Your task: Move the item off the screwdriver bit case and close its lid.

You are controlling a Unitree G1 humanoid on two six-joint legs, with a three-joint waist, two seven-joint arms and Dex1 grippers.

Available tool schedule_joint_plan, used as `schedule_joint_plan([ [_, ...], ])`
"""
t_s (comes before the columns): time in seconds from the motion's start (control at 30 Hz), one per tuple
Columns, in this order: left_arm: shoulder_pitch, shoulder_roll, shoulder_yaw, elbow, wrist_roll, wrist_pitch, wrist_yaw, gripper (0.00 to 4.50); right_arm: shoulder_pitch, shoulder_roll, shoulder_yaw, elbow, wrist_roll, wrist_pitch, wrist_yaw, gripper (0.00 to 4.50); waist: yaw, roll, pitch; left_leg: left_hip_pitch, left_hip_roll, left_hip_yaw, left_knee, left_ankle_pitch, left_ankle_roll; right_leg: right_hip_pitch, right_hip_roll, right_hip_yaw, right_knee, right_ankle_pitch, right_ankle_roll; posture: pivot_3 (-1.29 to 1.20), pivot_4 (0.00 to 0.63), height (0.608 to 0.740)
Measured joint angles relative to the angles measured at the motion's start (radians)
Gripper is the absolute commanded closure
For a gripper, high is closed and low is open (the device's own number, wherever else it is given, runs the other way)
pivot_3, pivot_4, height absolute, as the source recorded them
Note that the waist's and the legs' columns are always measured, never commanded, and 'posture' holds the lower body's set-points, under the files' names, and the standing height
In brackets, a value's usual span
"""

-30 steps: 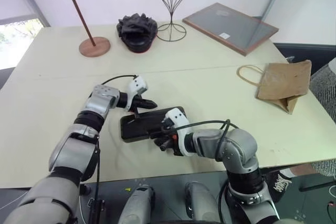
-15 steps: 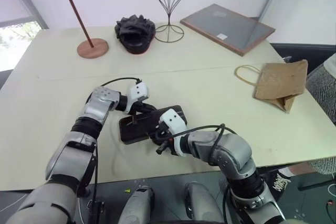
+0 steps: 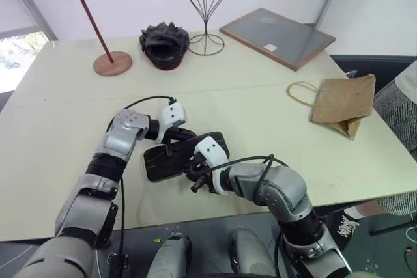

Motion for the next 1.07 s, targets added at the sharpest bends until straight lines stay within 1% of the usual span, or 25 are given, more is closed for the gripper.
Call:
schedule_joint_plan([
  [0.07,-0.010,-0.009,0.000,0.047,0.006,-0.038,0.009,4.50,-0.013,-0.001,-0.002,-0.003,0.004,0.025,0.000,4.46,0.003,0.000,0.000,0.000,0.000,0.000,0.000,0.000,0.000,0.000,0.000,0.000,0.000,0.000,0.000,0.00,0.150,0.740],
  [0.13,-0.030,-0.024,-0.002,0.123,0.014,-0.085,0.020,4.50,-0.020,0.016,-0.034,-0.009,0.019,0.077,0.000,4.46,0.005,0.000,0.000,-0.001,0.000,-0.001,0.000,0.000,0.000,0.000,0.000,0.000,0.000,0.000,0.000,0.00,0.150,0.740],
  [0.27,-0.104,-0.036,-0.001,0.269,0.012,-0.177,0.048,4.50,-0.031,0.020,-0.129,-0.079,0.054,0.172,0.005,4.46,0.015,0.000,0.000,-0.002,-0.002,-0.002,0.002,0.000,0.000,0.000,-0.002,-0.001,-0.001,0.000,0.001,0.00,0.150,0.740],
  [0.33,-0.131,-0.026,0.019,0.332,0.010,-0.194,0.085,4.50,-0.036,-0.006,-0.156,-0.129,0.079,0.202,0.029,4.46,0.013,0.000,0.000,-0.002,-0.002,-0.002,0.002,0.000,0.000,0.000,-0.001,-0.001,-0.001,-0.001,0.002,0.00,0.150,0.740],
  [0.4,-0.138,-0.004,0.045,0.358,0.001,-0.193,0.110,4.50,-0.039,-0.055,-0.172,-0.173,0.107,0.223,0.061,4.46,0.005,0.000,0.000,-0.002,-0.001,-0.002,0.001,0.000,0.000,0.000,-0.001,-0.001,-0.001,-0.003,0.005,0.00,0.150,0.740],
  [0.43,-0.137,0.008,0.057,0.358,-0.008,-0.183,0.113,4.50,-0.040,-0.084,-0.179,-0.191,0.120,0.231,0.079,4.46,0.003,0.000,0.001,-0.004,-0.001,-0.002,0.001,0.000,0.000,-0.002,-0.001,-0.001,-0.001,-0.003,0.005,0.00,0.150,0.740],
  [0.47,-0.130,0.024,0.077,0.337,-0.028,-0.155,0.102,4.50,-0.045,-0.125,-0.191,-0.208,0.137,0.236,0.102,4.46,0.002,-0.001,0.001,-0.008,-0.001,-0.003,0.001,0.000,0.000,-0.007,-0.001,-0.001,0.000,-0.002,0.004,0.00,0.150,0.740],
  [0.53,-0.098,0.062,0.109,0.246,-0.071,-0.089,0.076,4.50,-0.060,-0.185,-0.221,-0.231,0.162,0.238,0.142,4.46,-0.001,0.000,0.001,-0.016,-0.001,-0.003,0.003,0.000,0.000,-0.014,-0.001,-0.001,0.002,0.000,0.001,0.00,0.150,0.740],
  [0.57,-0.068,0.083,0.124,0.176,-0.094,-0.046,0.068,4.50,-0.071,-0.217,-0.232,-0.237,0.173,0.232,0.163,4.46,-0.002,0.000,0.001,-0.016,-0.001,-0.003,0.003,0.000,0.000,-0.015,-0.001,-0.001,0.002,0.000,0.001,0.00,0.150,0.740],
  [0.6,-0.016,0.112,0.146,0.056,-0.129,0.018,0.057,4.50,-0.084,-0.268,-0.244,-0.249,0.189,0.218,0.193,4.46,-0.003,0.000,0.001,-0.016,-0.001,-0.002,0.002,0.000,0.000,-0.015,-0.002,-0.001,0.001,0.000,0.001,0.00,0.150,0.740],
  [0.63,0.013,0.132,0.157,-0.007,-0.151,0.058,0.052,4.50,-0.092,-0.299,-0.258,-0.256,0.193,0.209,0.209,4.46,-0.001,0.000,0.002,-0.016,-0.001,-0.003,0.002,0.000,0.000,-0.015,-0.002,-0.001,0.001,0.000,0.001,0.00,0.150,0.740],
  [0.73,0.169,0.224,0.227,-0.339,-0.264,0.275,0.056,4.50,-0.123,-0.404,-0.293,-0.261,0.218,0.155,0.275,4.46,0.002,0.000,0.003,-0.016,-0.001,-0.002,0.002,0.000,0.000,-0.014,-0.002,-0.001,0.000,0.000,0.001,0.00,0.150,0.740],
  [0.8,0.274,0.282,0.297,-0.546,-0.351,0.427,0.080,4.50,-0.144,-0.459,-0.298,-0.255,0.225,0.108,0.313,4.46,0.003,-0.001,0.005,-0.016,-0.001,-0.002,0.002,0.000,0.000,-0.014,-0.002,-0.001,-0.001,-0.001,0.001,0.00,0.150,0.740],
  [0.87,0.356,0.325,0.359,-0.689,-0.427,0.536,0.096,4.50,-0.158,-0.491,-0.302,-0.246,0.224,0.065,0.335,4.46,0.003,-0.001,0.006,-0.016,0.000,-0.002,0.002,0.000,0.000,-0.014,-0.002,-0.001,-0.001,-0.001,0.001,0.00,0.150,0.740],
  [1.0,0.476,0.367,0.456,-0.864,-0.521,0.666,0.126,4.50,-0.175,-0.511,-0.295,-0.218,0.218,0.003,0.360,4.46,0.005,-0.001,0.007,-0.016,0.000,-0.002,0.002,0.000,0.000,-0.013,-0.002,-0.001,-0.002,-0.001,0.001,0.00,0.150,0.740],
  [1.03,0.531,0.373,0.502,-0.937,-0.564,0.724,0.150,4.50,-0.181,-0.518,-0.293,-0.206,0.217,-0.025,0.372,4.46,0.008,-0.002,0.008,-0.016,0.000,-0.002,0.003,0.000,0.000,-0.013,-0.002,-0.001,-0.002,-0.001,0.001,0.00,0.150,0.740],
  [1.07,0.616,0.370,0.579,-1.034,-0.618,0.788,0.190,4.50,-0.197,-0.533,-0.282,-0.174,0.207,-0.070,0.394,4.46,0.009,-0.003,0.010,-0.016,0.000,-0.001,0.003,0.000,0.000,-0.013,-0.002,-0.001,-0.002,-0.001,0.001,0.00,0.150,0.740],
])
